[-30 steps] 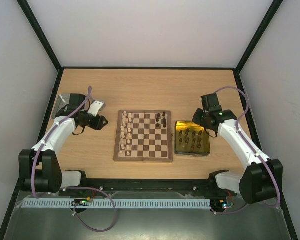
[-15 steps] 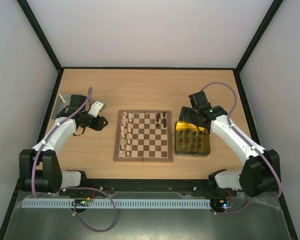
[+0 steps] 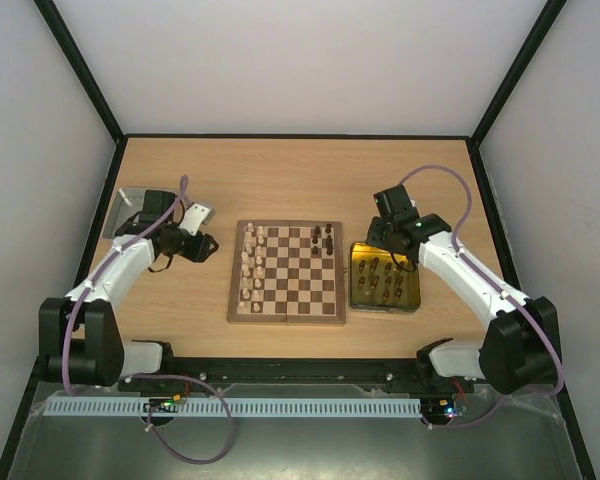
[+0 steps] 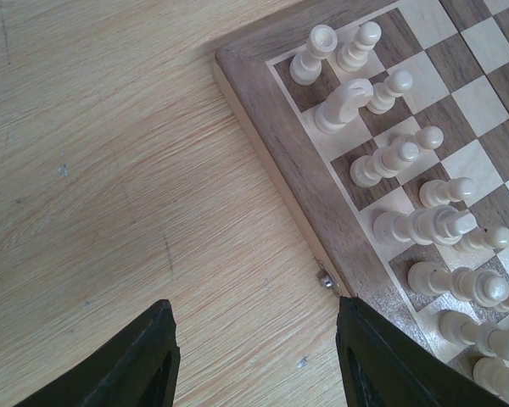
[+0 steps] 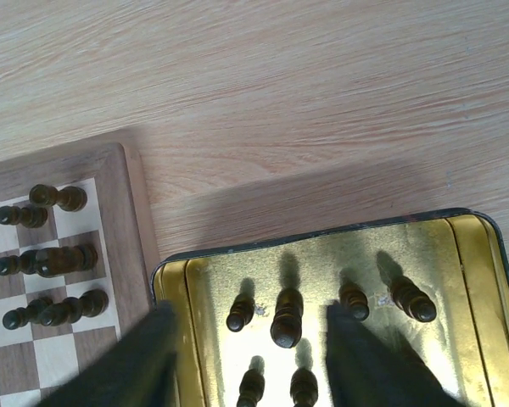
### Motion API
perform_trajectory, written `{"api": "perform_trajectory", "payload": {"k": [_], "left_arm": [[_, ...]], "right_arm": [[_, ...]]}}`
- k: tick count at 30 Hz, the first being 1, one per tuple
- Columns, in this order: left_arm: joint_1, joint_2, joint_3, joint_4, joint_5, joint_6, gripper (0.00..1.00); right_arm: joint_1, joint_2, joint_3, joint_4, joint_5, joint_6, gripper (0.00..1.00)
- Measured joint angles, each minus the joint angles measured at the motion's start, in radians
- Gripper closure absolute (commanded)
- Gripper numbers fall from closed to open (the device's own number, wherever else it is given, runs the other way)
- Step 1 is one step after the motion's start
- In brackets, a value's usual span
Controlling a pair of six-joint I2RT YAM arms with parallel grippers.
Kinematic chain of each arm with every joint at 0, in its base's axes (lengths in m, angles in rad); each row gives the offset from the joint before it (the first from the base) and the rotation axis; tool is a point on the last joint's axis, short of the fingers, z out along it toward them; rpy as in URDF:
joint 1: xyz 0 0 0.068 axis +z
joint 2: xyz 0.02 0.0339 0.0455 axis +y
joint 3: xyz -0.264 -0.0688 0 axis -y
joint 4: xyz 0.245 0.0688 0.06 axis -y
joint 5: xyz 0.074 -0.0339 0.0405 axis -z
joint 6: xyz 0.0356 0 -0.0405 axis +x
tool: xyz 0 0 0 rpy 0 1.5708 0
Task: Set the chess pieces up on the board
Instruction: Pick up the chess piece from the storage box.
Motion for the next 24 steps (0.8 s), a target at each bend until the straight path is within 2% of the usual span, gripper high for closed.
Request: {"api": "perform_trajectory", "payload": {"k": [1,2,13,19,24], "left_arm": [[-0.002,0.0,-0.002,0.001,0.0,0.0,0.47],[-0.004,0.0,-0.003,0.002,-0.001,0.0,0.47],[-0.012,0.0,-0.003,0.007,-0.007,0.0,0.47],[-0.016,0.0,-0.005,0.011,-0.008,0.0,0.47],[-0.016,0.0,-0.007,0.011,-0.011,0.0,0.47]], "right_arm": [[0.0,0.0,0.0,0.0,0.0,0.002,0.13],[0.0,0.0,0.0,0.0,0.0,0.001,0.03],[0.0,-0.018,-0.008,0.01,0.007,0.006,0.02],[0.0,-0.122,-0.085,0.084,-0.01,0.032,0.0],[0.0,-0.127,-0.085,0.116,-0.014,0.032,0.02]]}}
